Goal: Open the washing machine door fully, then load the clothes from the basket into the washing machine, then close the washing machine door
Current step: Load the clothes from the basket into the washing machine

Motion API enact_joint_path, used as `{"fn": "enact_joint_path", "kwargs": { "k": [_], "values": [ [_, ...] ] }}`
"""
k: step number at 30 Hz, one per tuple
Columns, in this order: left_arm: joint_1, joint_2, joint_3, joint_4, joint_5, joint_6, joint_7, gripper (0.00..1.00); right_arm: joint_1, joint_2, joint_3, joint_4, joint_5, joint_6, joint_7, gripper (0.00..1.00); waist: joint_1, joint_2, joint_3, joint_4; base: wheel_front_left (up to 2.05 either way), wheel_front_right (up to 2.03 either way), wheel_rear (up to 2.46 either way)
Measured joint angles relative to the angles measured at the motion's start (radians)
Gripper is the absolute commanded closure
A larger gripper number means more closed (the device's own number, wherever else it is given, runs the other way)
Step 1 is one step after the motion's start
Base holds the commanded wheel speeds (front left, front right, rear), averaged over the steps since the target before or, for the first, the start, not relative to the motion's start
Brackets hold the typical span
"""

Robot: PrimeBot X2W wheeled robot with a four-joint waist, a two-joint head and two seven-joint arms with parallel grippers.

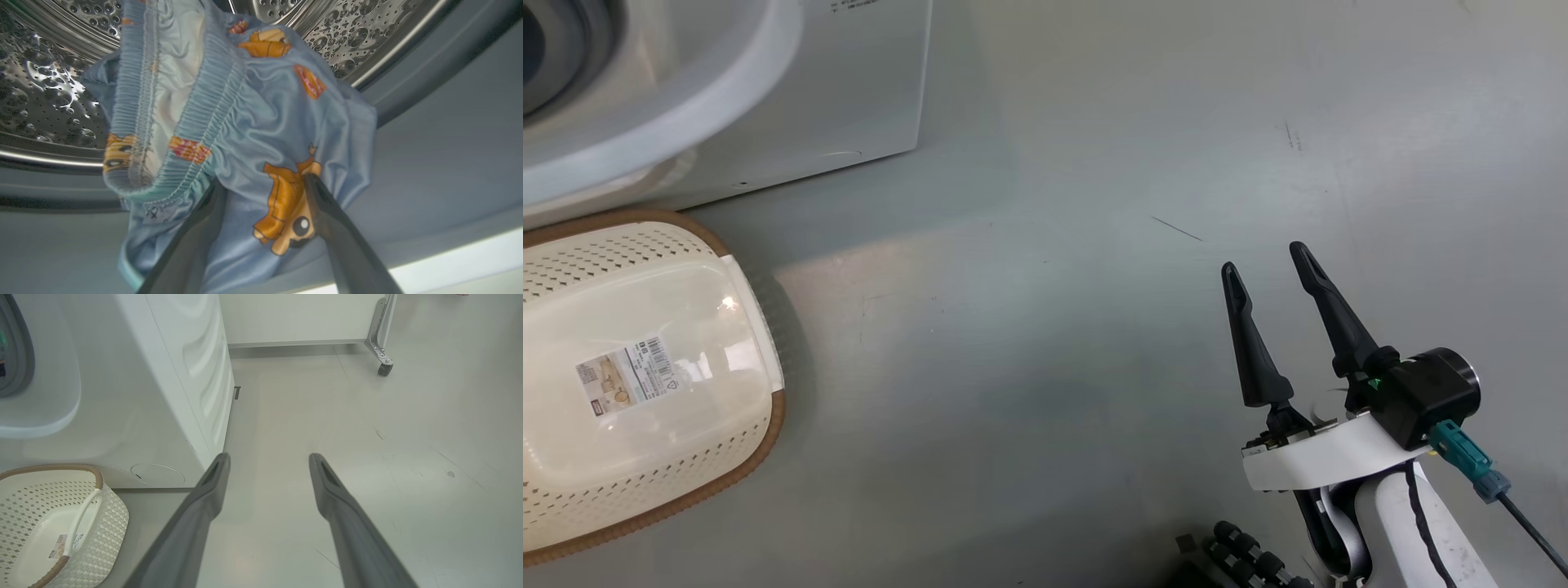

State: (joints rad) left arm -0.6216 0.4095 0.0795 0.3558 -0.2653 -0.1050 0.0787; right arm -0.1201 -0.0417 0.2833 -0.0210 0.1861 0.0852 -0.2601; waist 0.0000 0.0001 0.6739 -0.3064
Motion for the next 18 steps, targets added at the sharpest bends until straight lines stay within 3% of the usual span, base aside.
{"fn": "enact_joint_path", "kwargs": {
  "k": [8, 10, 11, 12, 13, 18],
  "values": [
    [-0.061, 0.027, -0.016, 0.059, 0.003, -0.002, 0.027, 0.0, 0.0, 0.001, 0.003, -0.002, 0.0, -0.008, 0.0, 0.0, 0.0, 0.0, 0.007, -0.007, 0.0, 0.0, 0.0],
    [-0.076, 0.027, -0.016, 0.078, 0.002, -0.002, 0.036, 0.51, 0.0, 0.001, 0.007, -0.003, 0.0, -0.008, 0.0, 0.0, 0.0, 0.0, 0.007, -0.007, 0.0, 0.0, 0.0],
    [-0.082, 0.027, -0.016, 0.087, 0.002, -0.004, 0.036, 0.67, 0.0, 0.001, 0.008, -0.004, 0.0, -0.008, 0.0, 0.0, 0.0, 0.0, 0.007, -0.007, 0.0, 0.0, 0.0],
    [-0.088, 0.028, -0.016, 0.093, 0.002, -0.005, 0.036, 0.9, 0.0, 0.001, 0.009, -0.004, 0.0, -0.008, 0.0, 0.0, 0.0, 0.0, 0.007, -0.007, 0.0, 0.0, 0.0],
    [-0.093, 0.028, -0.016, 0.099, 0.002, -0.005, 0.041, 1.0, 0.0, 0.001, 0.009, -0.004, 0.0, -0.008, 0.0, 0.0, 0.0, 0.0, 0.007, -0.007, 0.0, 0.0, 0.0],
    [-0.114, 0.028, -0.009, 0.123, 0.005, 0.003, 0.027, 1.0, 0.0, 0.001, 0.009, -0.006, 0.0, -0.014, 0.0, 0.0, 0.0, 0.0, 0.007, -0.007, 0.0, 0.0, 0.0]
  ]
}}
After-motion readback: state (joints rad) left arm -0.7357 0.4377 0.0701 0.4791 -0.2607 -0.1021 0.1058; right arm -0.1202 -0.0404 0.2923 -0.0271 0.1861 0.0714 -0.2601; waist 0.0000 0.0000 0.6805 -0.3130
